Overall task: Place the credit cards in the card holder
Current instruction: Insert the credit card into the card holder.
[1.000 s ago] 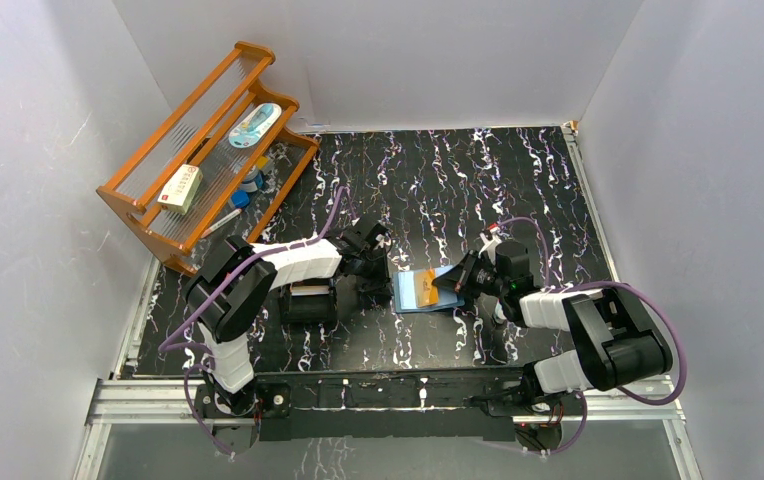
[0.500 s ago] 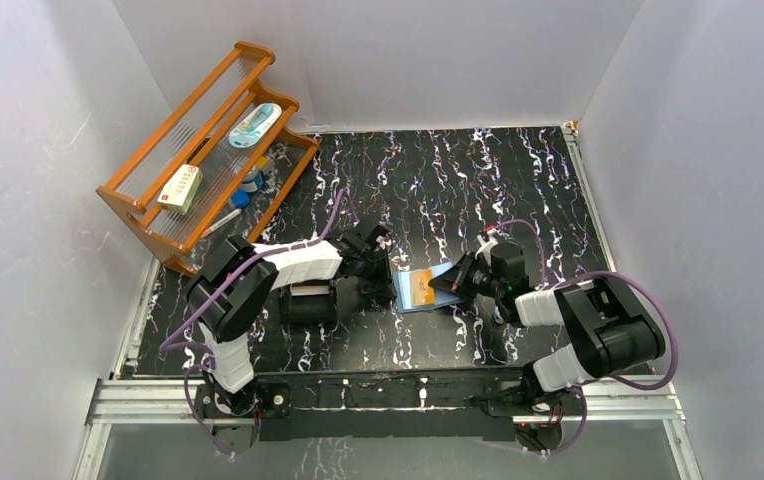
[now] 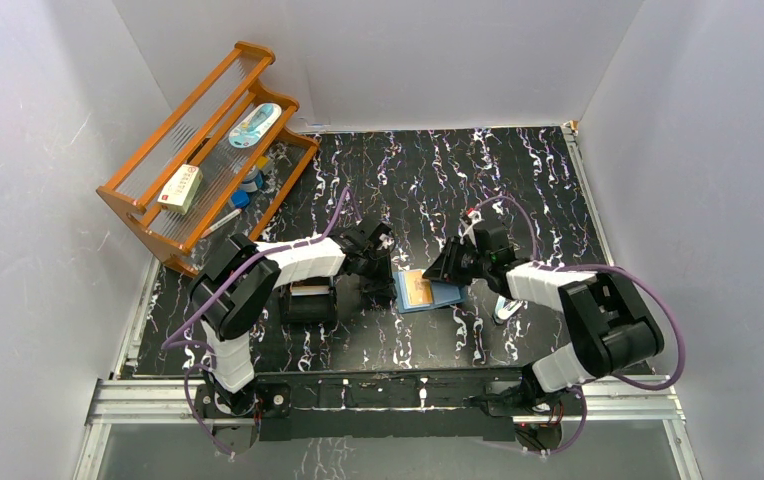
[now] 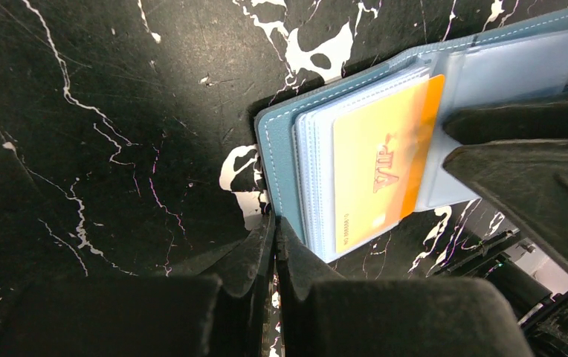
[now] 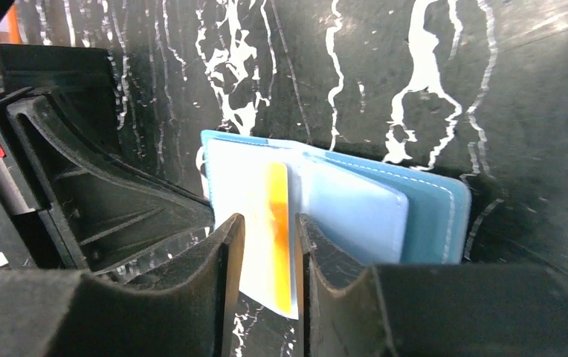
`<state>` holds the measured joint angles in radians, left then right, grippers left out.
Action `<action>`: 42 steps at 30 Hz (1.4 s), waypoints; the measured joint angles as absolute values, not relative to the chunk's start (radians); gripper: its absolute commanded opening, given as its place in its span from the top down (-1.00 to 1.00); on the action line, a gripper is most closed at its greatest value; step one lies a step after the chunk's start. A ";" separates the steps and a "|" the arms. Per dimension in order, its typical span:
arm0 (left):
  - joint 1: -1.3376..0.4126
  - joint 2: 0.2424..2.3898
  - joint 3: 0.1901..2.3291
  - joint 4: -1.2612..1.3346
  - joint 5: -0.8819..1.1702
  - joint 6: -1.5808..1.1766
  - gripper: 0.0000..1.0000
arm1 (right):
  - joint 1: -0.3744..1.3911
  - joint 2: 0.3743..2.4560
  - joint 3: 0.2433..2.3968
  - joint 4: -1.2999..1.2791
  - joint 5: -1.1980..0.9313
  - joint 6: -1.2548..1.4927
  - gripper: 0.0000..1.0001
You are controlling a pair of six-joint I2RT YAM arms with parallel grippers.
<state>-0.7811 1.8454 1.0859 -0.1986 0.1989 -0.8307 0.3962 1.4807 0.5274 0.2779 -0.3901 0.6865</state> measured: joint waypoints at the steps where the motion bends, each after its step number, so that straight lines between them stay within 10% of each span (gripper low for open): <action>1: -0.781 1.845 1.086 -0.199 0.199 -0.830 0.95 | 0.398 1.472 0.544 0.240 -0.375 0.671 0.20; 22: -0.782 1.858 1.107 -0.219 0.216 -0.826 0.92 | 0.505 1.489 0.593 0.113 -0.305 0.639 0.39; 42: -0.791 1.633 1.176 -0.479 -0.101 -0.807 -0.36 | 0.524 1.357 0.612 -0.039 -0.224 0.618 0.00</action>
<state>-0.7906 1.6329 1.1755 -0.4789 -0.1005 -0.8074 0.5243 1.3571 0.6117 -0.0391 -0.2241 0.6182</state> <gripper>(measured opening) 0.605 0.479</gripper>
